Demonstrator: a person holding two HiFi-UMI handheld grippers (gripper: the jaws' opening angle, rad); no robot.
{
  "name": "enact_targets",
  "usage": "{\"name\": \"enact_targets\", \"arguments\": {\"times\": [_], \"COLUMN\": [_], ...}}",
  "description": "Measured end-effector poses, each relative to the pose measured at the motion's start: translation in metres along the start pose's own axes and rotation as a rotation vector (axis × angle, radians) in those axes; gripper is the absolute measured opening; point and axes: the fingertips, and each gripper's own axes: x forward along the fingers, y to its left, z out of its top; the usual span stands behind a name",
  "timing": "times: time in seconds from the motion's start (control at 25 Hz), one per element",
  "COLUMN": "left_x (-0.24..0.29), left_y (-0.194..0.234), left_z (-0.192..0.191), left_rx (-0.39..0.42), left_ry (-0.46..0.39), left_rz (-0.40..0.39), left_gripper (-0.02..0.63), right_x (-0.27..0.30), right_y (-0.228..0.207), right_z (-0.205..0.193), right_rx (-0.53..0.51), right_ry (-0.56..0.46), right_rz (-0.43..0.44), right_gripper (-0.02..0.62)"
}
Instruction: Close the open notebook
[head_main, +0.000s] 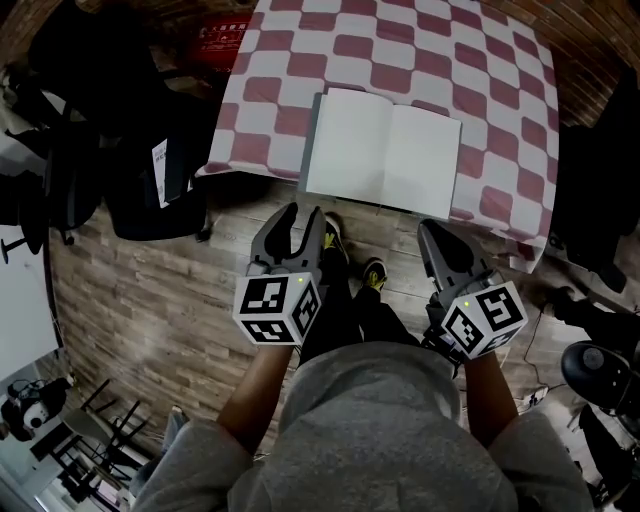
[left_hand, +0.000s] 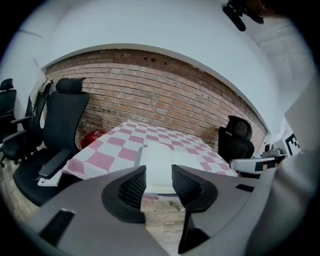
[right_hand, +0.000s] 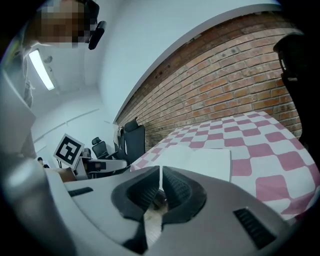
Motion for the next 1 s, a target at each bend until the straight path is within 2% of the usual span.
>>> {"name": "enact_targets", "arguments": {"times": [0.56,1.0], "left_x": [0.038,0.069], "left_y": [0.021,0.038], "left_z": [-0.032,-0.06], "left_rx": [-0.142,-0.236], "left_ry": [0.067,0.119], "left_rz": [-0.041,-0.058], "left_gripper": [0.277,0.31], "right_x": [0.021,0.034], "right_y": [-0.005,-0.008], "right_z": [-0.02,-0.045], "right_rx": [0.042,0.069], "right_ry": [0.043,0.089], "right_rz": [-0.025,-0.038], "right_gripper": [0.035,0.035]}}
